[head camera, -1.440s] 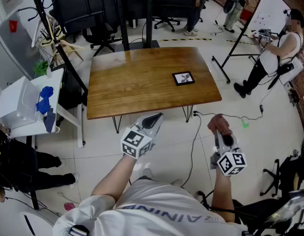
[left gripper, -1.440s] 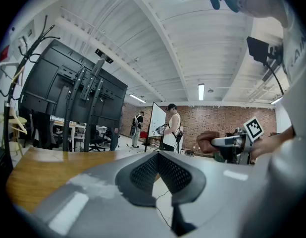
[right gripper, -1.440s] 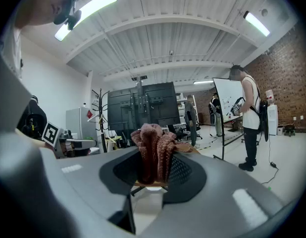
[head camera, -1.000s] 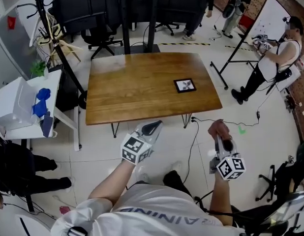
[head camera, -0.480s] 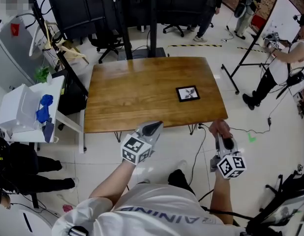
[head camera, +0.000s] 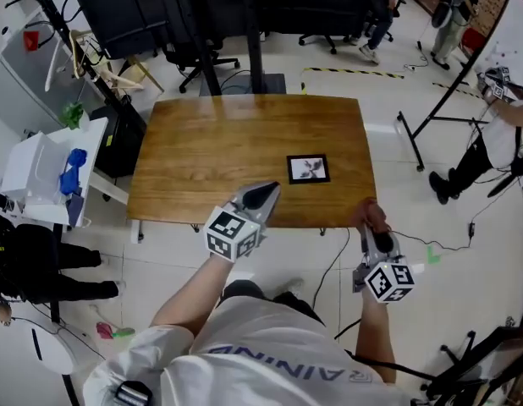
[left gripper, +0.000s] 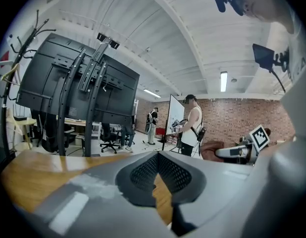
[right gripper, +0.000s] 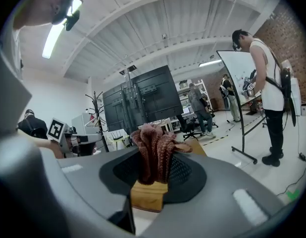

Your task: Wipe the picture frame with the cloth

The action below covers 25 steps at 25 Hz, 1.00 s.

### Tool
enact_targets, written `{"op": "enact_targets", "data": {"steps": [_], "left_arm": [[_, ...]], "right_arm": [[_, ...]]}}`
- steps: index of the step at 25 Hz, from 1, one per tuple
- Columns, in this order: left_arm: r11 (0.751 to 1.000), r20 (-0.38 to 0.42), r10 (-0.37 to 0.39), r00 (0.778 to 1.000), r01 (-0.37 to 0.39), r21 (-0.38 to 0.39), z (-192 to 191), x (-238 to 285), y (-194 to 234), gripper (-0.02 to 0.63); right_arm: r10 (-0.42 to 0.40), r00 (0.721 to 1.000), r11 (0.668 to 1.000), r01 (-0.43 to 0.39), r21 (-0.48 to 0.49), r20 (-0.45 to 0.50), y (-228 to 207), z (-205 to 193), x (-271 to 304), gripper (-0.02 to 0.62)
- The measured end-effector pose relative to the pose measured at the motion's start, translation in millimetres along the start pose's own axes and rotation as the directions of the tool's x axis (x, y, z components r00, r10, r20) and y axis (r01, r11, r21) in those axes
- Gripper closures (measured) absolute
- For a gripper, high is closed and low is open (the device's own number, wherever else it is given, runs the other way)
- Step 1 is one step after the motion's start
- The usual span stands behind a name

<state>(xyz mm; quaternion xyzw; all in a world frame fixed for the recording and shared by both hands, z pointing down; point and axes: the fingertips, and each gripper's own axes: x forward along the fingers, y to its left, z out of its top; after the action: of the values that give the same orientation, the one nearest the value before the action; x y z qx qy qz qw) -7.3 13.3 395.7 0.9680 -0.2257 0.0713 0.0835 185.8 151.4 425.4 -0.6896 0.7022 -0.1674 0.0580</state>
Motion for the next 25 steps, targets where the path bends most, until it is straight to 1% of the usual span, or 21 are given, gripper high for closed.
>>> {"op": "enact_targets", "data": {"steps": [5,10,15,18,21,25], "left_arm": [[0.999,-0.021,0.043,0.999,-0.044,-0.030,-4.3,18.8,21.9,0.600],[0.998,-0.047,0.039,0.998,-0.042,-0.053,-15.5,42.8,34.1,0.600],[0.997,-0.004,0.034,0.999,-0.034,-0.076,-0.7,74.8,75.4,0.600],[0.996,0.003,0.023,1.000,-0.022,-0.089,4.8,91.3,97.3,0.600],[0.996,-0.024,0.005,1.000,-0.007,-0.087,-5.8,102.0,109.3,0.600],[0.993,-0.071,0.028,0.997,-0.036,-0.114,-29.1,107.5,121.8,0.600]], "right_arm": [[0.047,0.999,0.999,-0.047,0.013,-0.026,-5.2,-4.1,31.2,0.477],[0.049,0.998,0.999,-0.048,0.004,-0.036,-16.1,3.6,52.5,0.477],[0.035,0.998,0.999,-0.036,-0.025,-0.052,-23.4,17.9,90.4,0.477],[0.031,0.997,0.998,-0.035,-0.046,-0.069,-22.2,24.9,115.9,0.477],[0.028,0.997,0.998,-0.032,-0.055,-0.073,-21.3,31.7,142.2,0.477],[0.042,0.993,0.997,-0.048,-0.059,-0.108,-23.0,30.5,167.1,0.477]]}}
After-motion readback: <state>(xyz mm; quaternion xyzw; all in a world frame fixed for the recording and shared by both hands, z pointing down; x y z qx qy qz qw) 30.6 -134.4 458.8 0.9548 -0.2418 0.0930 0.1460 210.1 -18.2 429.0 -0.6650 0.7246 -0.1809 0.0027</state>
